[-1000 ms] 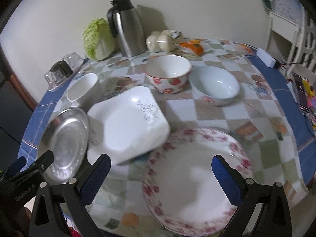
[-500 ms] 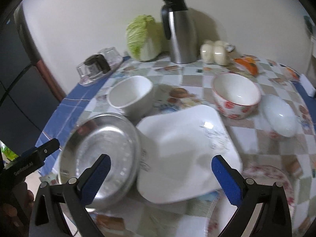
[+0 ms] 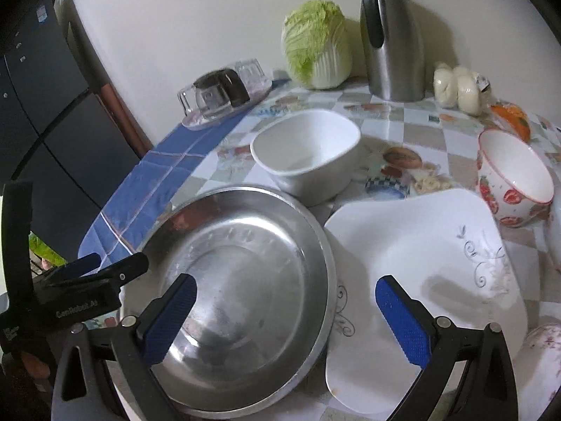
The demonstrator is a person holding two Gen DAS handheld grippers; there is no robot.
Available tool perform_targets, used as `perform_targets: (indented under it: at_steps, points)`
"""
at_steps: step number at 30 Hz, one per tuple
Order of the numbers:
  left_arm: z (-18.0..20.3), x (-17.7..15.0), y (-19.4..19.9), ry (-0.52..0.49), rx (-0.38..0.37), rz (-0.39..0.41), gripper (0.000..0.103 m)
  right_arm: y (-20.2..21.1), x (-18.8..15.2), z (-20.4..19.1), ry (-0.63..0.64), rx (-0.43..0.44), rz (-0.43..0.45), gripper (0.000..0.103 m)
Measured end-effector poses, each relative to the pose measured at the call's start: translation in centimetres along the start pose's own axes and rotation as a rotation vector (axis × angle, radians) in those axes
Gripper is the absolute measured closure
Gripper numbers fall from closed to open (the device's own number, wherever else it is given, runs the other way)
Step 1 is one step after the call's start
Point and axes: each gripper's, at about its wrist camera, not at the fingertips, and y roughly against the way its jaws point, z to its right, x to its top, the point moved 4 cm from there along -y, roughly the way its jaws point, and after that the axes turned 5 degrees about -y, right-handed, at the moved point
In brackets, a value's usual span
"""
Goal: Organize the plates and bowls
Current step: 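Move both tools to the steel basin rim and close them on it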
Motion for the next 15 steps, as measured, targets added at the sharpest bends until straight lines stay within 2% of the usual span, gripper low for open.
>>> perform_targets:
  at_steps: [6, 8, 11, 13, 15]
  points:
    - [-0.9, -0.5, -1.4, 0.03, 0.021, -0.031, 0.0, -1.8, -0.8, 1.8, -0.095, 0.048, -0.071, 0.0]
    - [-1.0, -0.7, -1.9, 0.036, 0.008, -0.039, 0.0, -1.8, -0.7, 2.2, -0.108, 0.051, -0.073, 0.005]
    - [-0.6, -1.0, -2.1, 0.019, 0.021, -0.04, 0.002, -1.9, -0.8, 2.8, -0.119, 0.047, -0.084, 0.019]
    - [-0.2, -1.1, -2.3, 0.008, 0.023, -0.049, 0.008, -2.1, -1.0, 2.9, -0.134, 0.045, -0.101, 0.032]
    - [0.1, -1.2, -2.7, 0.0, 0.021, -0.066, 0.023, -2.3, -1.1, 3.2, -0.155, 0.053, -0.117, 0.04]
